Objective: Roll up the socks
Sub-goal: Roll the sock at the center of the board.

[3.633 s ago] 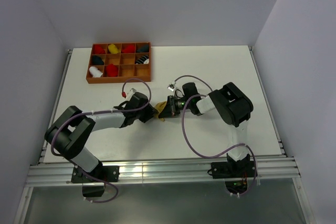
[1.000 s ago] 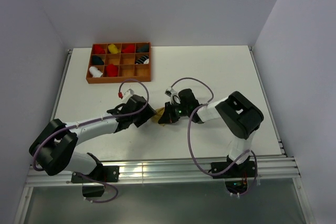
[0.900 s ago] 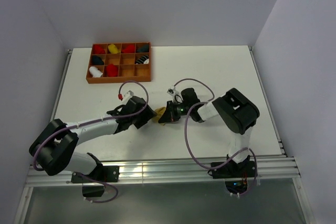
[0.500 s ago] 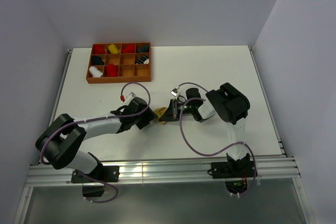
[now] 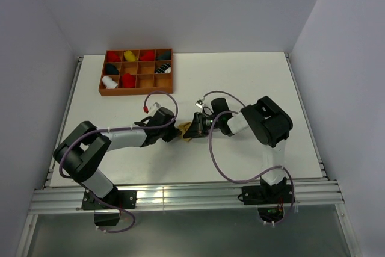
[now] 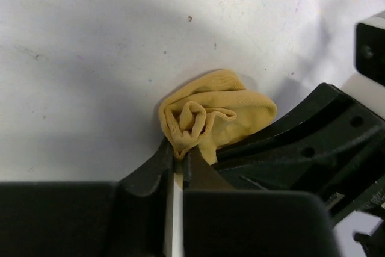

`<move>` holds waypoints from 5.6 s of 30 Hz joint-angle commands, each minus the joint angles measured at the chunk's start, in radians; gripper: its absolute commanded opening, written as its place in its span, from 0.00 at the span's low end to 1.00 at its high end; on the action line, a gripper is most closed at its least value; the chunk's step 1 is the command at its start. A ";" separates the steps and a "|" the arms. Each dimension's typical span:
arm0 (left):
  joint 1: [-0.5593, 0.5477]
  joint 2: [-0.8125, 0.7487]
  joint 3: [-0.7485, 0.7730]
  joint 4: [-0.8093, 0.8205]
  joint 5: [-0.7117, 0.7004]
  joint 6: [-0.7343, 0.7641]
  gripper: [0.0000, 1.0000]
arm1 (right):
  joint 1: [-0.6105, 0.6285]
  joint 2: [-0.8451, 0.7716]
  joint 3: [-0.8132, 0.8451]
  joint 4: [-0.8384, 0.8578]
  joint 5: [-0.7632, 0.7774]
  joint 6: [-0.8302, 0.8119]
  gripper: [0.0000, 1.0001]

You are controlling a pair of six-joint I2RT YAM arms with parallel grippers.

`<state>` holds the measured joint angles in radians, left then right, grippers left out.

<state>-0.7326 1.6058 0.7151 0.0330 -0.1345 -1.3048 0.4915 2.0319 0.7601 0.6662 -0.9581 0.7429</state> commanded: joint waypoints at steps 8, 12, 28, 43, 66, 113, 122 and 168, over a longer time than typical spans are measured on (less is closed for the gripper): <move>0.002 0.006 0.024 -0.155 -0.008 0.073 0.00 | 0.150 -0.404 -0.038 -0.399 0.664 -0.402 0.39; 0.001 -0.006 0.046 -0.183 -0.005 0.087 0.00 | 0.246 -0.548 -0.091 -0.367 0.915 -0.459 0.40; 0.001 -0.006 0.087 -0.215 0.035 0.093 0.00 | 0.501 -0.506 -0.156 -0.159 1.122 -0.639 0.38; 0.001 -0.006 0.098 -0.223 0.047 0.105 0.00 | 0.506 -0.358 -0.100 -0.143 1.128 -0.660 0.42; 0.045 -0.184 0.026 -0.186 0.001 0.101 0.43 | 0.473 -0.282 -0.028 -0.324 1.004 -0.610 0.00; 0.148 -0.219 -0.214 0.111 0.082 0.093 0.58 | 0.114 0.111 0.274 -0.392 -0.010 -0.054 0.00; 0.125 -0.138 -0.194 0.068 0.081 0.096 0.21 | 0.114 0.070 0.252 -0.416 0.079 -0.108 0.00; 0.085 -0.035 0.110 -0.294 0.092 0.242 0.00 | 0.561 -0.269 0.062 -0.349 1.125 -0.582 0.42</move>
<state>-0.6357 1.5570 0.7975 -0.2531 -0.0753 -1.0836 1.0435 1.7157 0.7811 0.3084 0.1326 0.1917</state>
